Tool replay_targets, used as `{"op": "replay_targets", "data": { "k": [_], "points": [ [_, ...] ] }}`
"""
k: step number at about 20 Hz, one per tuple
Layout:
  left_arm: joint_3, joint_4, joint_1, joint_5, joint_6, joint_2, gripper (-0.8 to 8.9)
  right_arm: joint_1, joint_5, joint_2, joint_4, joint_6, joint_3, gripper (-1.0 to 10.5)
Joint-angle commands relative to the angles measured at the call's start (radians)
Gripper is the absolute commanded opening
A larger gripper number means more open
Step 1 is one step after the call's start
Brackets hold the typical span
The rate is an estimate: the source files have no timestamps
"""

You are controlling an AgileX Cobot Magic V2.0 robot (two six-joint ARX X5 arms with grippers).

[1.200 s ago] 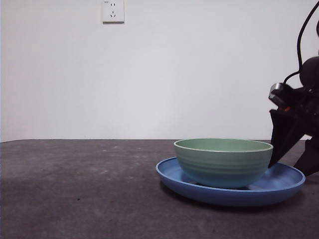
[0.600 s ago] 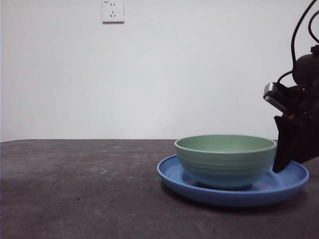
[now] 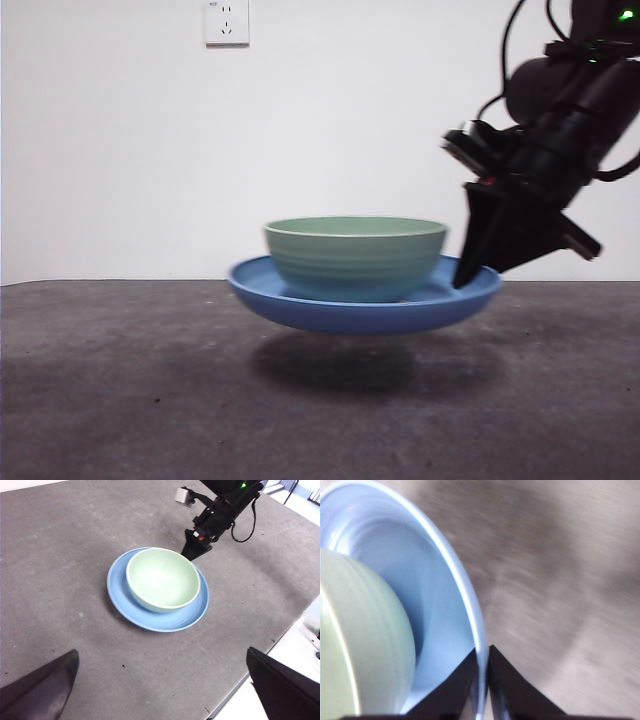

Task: Place the green bowl on the blue plate

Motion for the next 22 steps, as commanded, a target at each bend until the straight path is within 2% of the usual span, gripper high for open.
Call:
{"op": "replay_targets", "data": {
  "k": [1,5,8,11,16,18,20,22],
  "points": [
    [0.011,0.011,-0.008,0.003,0.0,0.004,6.58,0.05,-0.014,0.018,0.057,0.097,0.023,0.1],
    [0.011,0.011,-0.008,0.003,0.0,0.004,6.58,0.11,-0.014,0.045,0.123,0.18,0.023,0.1],
    [0.011,0.011,-0.008,0.003,0.0,0.004,6.58,0.136,-0.008,0.09,0.128,0.185,0.023,0.1],
    [0.011,0.012,-0.008,0.003,0.0,0.004,6.58,0.144,0.058,0.121,0.13,0.185,0.023,0.1],
    [0.011,0.012,-0.008,0.003,0.0,0.004,6.58,0.142,0.048,0.146,0.142,0.195,0.023,0.1],
    [0.011,0.012,-0.008,0.003,0.0,0.004,6.58,0.143,0.054,0.146,0.147,0.204,0.023,0.7],
    [0.011,0.012,-0.008,0.003,0.0,0.004,6.58,0.143,0.058,0.146,0.152,0.207,0.023,1.7],
    [0.011,0.012,-0.008,0.003,0.0,0.004,6.58,0.142,0.06,0.146,0.158,0.201,0.023,1.9]
  ]
}}
